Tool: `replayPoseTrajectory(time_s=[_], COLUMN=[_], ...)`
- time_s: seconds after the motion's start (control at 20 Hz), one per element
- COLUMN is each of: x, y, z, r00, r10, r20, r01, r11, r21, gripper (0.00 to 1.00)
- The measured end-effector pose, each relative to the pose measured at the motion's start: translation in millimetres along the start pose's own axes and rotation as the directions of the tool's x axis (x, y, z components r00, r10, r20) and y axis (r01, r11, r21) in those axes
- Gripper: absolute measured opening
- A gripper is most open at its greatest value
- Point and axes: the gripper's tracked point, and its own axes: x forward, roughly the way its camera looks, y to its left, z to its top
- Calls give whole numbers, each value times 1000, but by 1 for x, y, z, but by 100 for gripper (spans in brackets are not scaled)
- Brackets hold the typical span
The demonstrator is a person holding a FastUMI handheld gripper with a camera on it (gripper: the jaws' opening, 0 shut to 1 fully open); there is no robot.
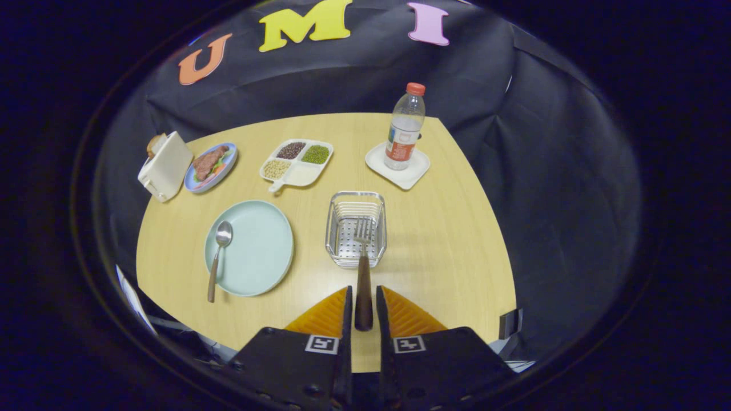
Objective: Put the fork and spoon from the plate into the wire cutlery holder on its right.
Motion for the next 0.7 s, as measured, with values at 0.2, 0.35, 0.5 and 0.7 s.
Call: replayPoseTrajectory(time_s=[0.2,0.35,0.5,0.7], x=[-5,-12,-25,-45], y=[2,7,15,43], z=[12,23,36,45], r00=[999,996,986,977], r10=[-4,1,-9,19], r20=[38,88,166,213], r01=[4,-1,22,4], r11=[1000,1000,997,995], r21=[8,-6,-74,-103], gripper=[53,71,81,91])
